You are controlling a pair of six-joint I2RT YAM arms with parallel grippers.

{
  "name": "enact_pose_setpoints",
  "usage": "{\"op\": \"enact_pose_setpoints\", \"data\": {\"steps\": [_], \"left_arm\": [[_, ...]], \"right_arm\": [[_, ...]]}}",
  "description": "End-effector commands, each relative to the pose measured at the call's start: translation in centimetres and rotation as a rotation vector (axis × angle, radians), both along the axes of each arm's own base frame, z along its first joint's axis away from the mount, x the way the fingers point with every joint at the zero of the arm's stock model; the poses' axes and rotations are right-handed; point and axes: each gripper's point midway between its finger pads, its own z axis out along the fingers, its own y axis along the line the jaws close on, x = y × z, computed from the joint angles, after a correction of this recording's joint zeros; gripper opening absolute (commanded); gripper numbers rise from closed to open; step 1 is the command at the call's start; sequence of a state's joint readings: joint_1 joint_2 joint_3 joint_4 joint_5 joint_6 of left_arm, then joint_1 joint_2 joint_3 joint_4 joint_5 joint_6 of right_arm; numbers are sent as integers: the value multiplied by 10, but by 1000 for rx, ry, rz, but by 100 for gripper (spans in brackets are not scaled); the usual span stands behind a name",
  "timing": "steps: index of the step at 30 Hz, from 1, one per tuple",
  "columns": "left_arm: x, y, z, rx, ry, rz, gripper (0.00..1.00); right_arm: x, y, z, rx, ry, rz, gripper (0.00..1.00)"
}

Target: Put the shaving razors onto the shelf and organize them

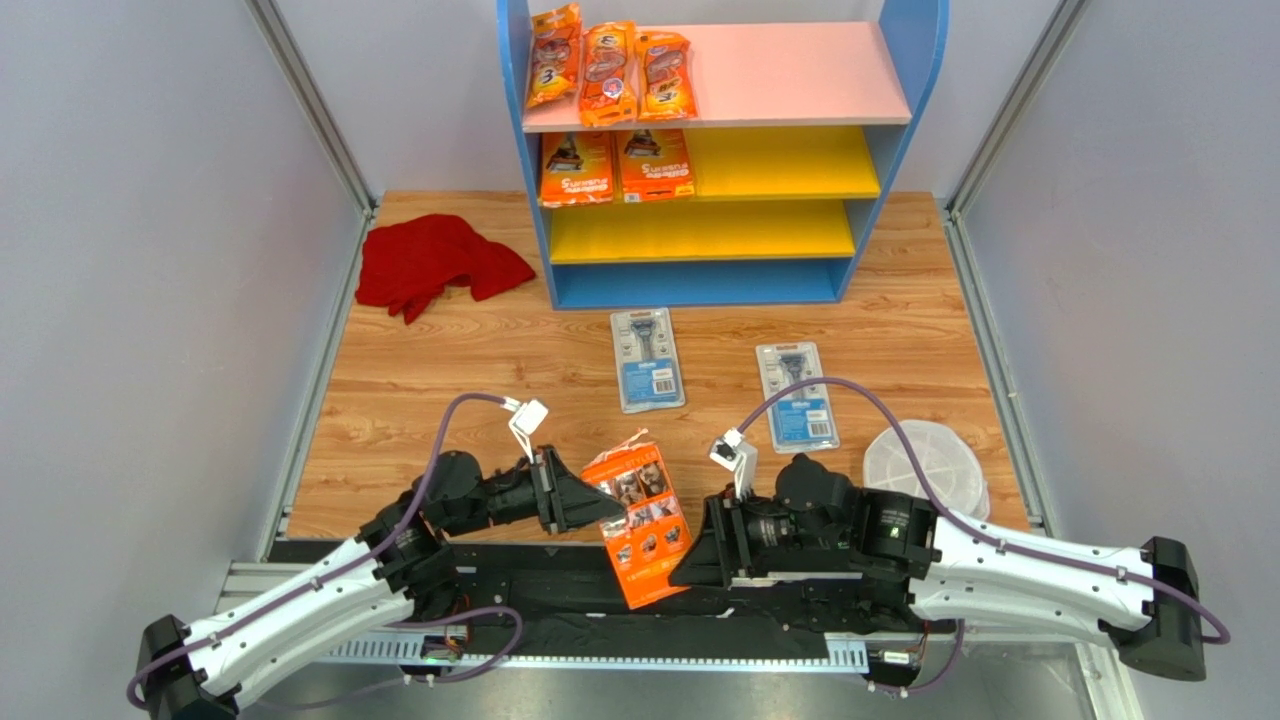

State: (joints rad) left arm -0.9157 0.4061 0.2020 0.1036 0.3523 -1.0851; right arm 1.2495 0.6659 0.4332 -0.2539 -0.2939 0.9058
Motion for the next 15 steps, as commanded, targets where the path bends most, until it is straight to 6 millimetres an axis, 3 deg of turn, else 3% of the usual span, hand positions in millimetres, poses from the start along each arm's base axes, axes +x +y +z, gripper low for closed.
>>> {"op": "enact_pose_setpoints", "data": {"steps": [1,5,9,15], "left_arm": [[15,4,-5,27,27,92,0],[34,8,-4,-28,91,221,0],[51,14,14,-164,121,328,0],[63,22,28,-254,140,407,0]], "right_arm": [[24,1,25,40,-29,-156,73],[36,-3,20,48,-7,-256,79],[44,-8,15,80,31,-336,80],[60,-12,28,190,11,-431,81]]}}
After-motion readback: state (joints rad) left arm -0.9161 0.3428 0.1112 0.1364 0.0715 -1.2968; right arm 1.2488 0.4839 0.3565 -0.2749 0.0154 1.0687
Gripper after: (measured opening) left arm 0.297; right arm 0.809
